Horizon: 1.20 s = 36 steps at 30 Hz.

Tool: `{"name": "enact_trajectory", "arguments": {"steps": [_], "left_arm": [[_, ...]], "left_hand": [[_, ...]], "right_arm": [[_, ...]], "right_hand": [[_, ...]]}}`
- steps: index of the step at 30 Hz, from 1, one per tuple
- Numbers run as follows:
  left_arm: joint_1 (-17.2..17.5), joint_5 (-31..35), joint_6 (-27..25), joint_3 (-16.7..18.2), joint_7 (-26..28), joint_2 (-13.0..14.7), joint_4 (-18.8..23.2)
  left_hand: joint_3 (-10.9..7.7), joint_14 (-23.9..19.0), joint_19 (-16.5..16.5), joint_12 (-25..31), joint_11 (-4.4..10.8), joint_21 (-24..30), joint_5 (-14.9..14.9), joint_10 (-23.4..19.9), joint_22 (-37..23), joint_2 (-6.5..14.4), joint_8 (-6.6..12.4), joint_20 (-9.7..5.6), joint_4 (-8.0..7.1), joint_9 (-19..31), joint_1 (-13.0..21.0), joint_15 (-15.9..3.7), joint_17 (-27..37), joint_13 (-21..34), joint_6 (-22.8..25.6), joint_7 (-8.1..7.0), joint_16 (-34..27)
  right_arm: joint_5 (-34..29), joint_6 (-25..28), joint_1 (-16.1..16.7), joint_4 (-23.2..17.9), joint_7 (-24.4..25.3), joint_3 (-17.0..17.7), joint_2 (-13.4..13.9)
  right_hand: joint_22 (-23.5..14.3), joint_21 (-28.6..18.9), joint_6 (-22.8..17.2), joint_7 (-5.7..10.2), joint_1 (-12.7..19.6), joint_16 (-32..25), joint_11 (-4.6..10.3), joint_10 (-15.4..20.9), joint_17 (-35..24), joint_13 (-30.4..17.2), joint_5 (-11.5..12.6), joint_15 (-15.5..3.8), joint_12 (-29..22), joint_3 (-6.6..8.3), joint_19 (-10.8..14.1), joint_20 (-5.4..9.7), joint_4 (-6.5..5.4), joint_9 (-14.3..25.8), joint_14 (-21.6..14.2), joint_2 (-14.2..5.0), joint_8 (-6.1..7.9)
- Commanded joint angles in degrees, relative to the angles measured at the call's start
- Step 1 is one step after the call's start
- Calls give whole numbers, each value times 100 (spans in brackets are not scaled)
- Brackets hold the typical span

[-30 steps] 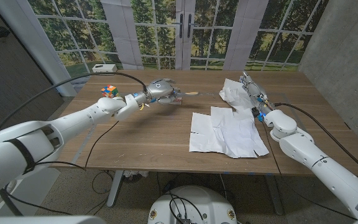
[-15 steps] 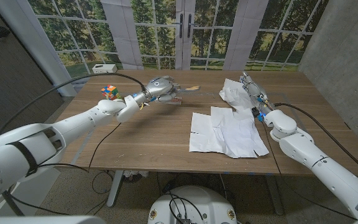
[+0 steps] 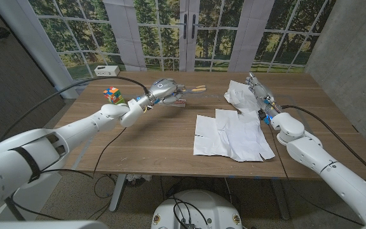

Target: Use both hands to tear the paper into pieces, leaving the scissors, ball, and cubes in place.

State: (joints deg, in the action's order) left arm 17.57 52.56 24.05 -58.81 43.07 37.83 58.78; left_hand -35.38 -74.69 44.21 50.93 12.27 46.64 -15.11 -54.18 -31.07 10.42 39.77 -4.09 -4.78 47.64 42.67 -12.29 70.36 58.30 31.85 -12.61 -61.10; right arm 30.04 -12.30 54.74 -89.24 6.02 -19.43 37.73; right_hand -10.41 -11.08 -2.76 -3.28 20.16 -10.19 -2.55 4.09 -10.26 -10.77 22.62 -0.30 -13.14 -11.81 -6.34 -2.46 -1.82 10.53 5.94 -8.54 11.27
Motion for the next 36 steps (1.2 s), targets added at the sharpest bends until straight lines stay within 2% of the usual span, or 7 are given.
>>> {"name": "enact_trajectory", "arguments": {"steps": [1,4,12,15,26,31,36], "left_arm": [[57,-210,138,48,39,-99,-112],[46,-276,220,54,81,-145,-192],[24,-340,354,17,68,-197,-299],[111,-713,523,142,-49,-238,-343],[563,-1813,882,680,-525,-336,-69],[709,-2091,980,903,-637,-410,-4],[754,-2186,1115,1032,-676,-483,-57]], "left_hand": [[-179,-241,891,16,-1,857,-36,-99,-376,-72,-43,-825,242,72,95,15,33,121,150,13,-492],[-320,-313,1160,15,-6,1341,-39,-138,-764,-116,-86,-827,291,45,76,15,32,188,228,14,-710],[-500,-269,1060,9,-8,1667,-67,-116,-1187,-173,-93,-823,268,106,-11,18,29,284,249,19,-865],[-807,-316,1220,-12,-12,2471,-109,-149,-2227,-148,-104,-818,137,175,-168,15,37,336,249,24,-1135],[-1451,-426,1082,343,-26,3133,-111,-241,-3519,-184,59,-832,-86,684,-468,19,42,796,33,45,-1628],[-1540,-459,1060,659,-33,3168,-44,-368,-3547,-165,126,-837,-101,865,-554,25,35,1112,-16,42,-1801],[-1548,-438,1061,1529,-35,3111,123,-738,-3170,-128,124,-831,-109,922,-724,39,22,1268,6,42,-2060]], "right_arm": [[-24,45,87,-165,73,57,63],[-29,52,106,-201,100,74,72],[-57,74,165,-271,151,107,114],[-58,87,185,-301,170,119,123],[-133,121,253,-428,290,163,164],[-135,111,294,-459,322,189,165],[-136,84,336,-477,333,209,167]], "right_hand": [[-4,-34,-30,-2,32,-33,56,9,-7,-18,-4,4,10,11,-23,-9,2,10,56,-40,8],[-4,-34,-31,-4,34,-33,60,10,-7,-18,-7,4,10,17,-24,-7,2,10,56,-40,8],[-4,-32,-31,-4,43,-25,71,-5,-8,-18,-13,10,16,34,-30,-8,5,10,80,-43,6],[-4,-30,-28,-4,45,-24,74,-16,-8,-18,-15,8,20,38,-36,-6,5,10,85,-44,4],[-4,-25,-23,-1,50,-21,77,-14,-8,-18,-23,10,20,55,-50,5,6,10,101,-46,-1],[-4,-23,-24,1,53,-22,78,-24,-8,-18,-27,10,23,63,-57,4,7,10,104,-46,-2],[-4,-23,-18,16,54,-23,76,-25,-8,-18,-32,9,24,72,-60,7,6,10,108,-46,-5]]}}
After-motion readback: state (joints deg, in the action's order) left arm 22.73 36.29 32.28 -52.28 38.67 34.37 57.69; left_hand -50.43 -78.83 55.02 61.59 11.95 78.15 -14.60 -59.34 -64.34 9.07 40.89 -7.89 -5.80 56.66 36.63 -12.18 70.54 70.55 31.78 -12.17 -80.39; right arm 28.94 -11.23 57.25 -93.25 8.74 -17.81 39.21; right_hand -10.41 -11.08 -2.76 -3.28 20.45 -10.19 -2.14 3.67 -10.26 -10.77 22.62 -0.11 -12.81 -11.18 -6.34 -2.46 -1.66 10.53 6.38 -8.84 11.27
